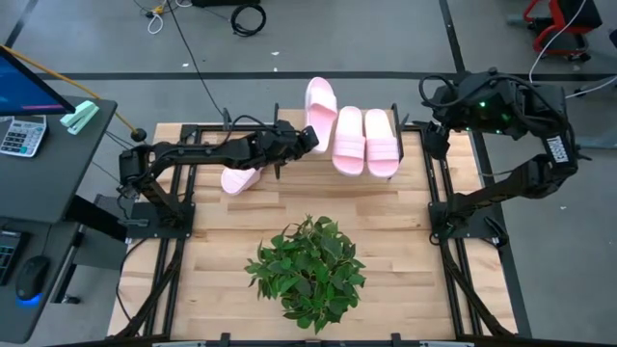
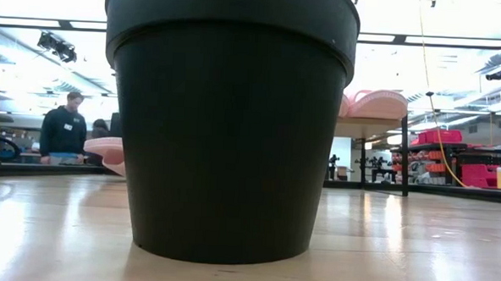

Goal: Pick and place slides into the shelf
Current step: Put the bottom slide on the shelf

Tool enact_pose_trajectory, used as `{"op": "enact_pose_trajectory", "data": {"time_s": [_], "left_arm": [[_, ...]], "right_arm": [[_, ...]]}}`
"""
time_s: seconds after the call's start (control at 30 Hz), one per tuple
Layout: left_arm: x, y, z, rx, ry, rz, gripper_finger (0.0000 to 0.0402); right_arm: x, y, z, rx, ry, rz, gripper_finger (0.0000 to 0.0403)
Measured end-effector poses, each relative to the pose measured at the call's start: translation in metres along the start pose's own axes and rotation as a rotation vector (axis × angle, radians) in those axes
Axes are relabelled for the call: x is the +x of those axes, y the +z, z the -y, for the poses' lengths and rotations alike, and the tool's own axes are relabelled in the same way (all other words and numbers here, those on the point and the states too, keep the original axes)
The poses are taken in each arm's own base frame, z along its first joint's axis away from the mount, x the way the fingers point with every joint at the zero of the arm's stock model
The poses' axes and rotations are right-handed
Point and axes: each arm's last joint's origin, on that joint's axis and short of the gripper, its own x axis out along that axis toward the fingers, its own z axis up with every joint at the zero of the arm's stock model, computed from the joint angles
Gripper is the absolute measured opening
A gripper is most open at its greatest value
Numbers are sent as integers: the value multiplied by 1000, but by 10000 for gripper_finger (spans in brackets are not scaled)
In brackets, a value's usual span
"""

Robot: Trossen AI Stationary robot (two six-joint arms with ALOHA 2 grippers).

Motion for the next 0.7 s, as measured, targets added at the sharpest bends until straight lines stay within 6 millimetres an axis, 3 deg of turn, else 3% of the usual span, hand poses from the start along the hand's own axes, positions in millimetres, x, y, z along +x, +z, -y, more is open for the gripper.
{"op": "enact_pose_trajectory", "data": {"time_s": [0.7], "left_arm": [[2, -1, -1, 28, 2, -10, 87]], "right_arm": [[4, 2, -2, 0, -1, -11, 245]]}}
